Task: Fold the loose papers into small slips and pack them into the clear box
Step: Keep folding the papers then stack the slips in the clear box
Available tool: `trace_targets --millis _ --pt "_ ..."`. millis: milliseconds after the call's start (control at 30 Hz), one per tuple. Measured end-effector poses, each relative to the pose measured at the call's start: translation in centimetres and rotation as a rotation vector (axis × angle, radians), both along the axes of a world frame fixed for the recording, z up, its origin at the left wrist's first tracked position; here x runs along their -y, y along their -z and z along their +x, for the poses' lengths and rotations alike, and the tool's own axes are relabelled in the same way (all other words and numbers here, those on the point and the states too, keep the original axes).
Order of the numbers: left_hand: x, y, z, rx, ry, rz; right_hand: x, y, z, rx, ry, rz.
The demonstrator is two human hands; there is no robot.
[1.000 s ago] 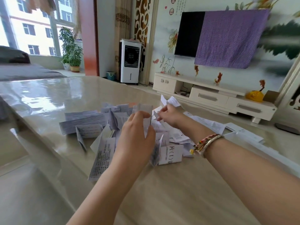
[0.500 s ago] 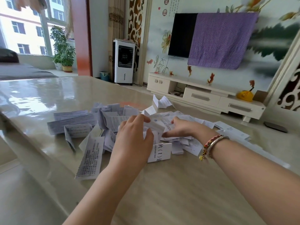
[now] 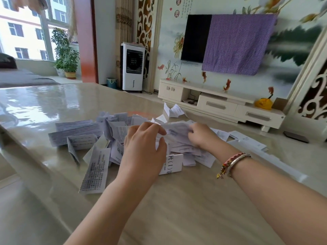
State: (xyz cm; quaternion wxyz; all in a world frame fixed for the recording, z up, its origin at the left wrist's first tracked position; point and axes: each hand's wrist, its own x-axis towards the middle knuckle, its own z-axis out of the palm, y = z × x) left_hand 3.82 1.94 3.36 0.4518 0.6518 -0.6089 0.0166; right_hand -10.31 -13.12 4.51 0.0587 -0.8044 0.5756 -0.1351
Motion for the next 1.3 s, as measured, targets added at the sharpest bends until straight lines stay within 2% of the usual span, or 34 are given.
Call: trace_targets --millis 133,233,367,433,533,667,867,1000,1133,1300 --pt "-0.5 -0.1 -0.8 -0.007 0.097 -0.047 -2.2 -1.3 -3.1 0.294 -0.065 -0.261" --pt "-1.2 -0.2 -1.8 -0.128 0.217 0.002 -4.9 -1.8 -5.4 0.492 -0.214 -0.368" --pt "-2.1 1.0 -3.5 -0.234 0.364 0.164 -8.5 -0.9 -8.5 0.565 -0.405 -0.307" --pt "-2.1 1.9 -3.8 -0.271 0.377 0.266 -10.5 -0.2 -9.7 0.604 -0.476 -0.244" --pt "-1.9 3.1 -3.5 -0.312 0.348 0.319 -12.8 0.7 -11.1 0.701 -0.511 -0.096" --pt "-2.6 3.8 -3.0 -0.366 0.439 0.285 -14.4 2.2 -12.9 0.790 -0.496 0.064" --pt "-3.5 4.0 -2.6 -0.138 0.484 0.291 -14.5 3.9 -14.1 0.776 -0.442 0.168" --pt "-4.0 3.8 -2.8 -0.135 0.507 0.342 -14.8 3.9 -14.6 0.815 -0.360 0.315" --pt "-4.1 3.4 -3.1 -0.219 0.496 0.414 -14.2 3.7 -14.1 0.879 -0.153 0.364" --pt "-3.9 3.3 -3.8 -0.472 0.482 0.509 -13.1 3.9 -12.9 0.775 -0.002 0.288"
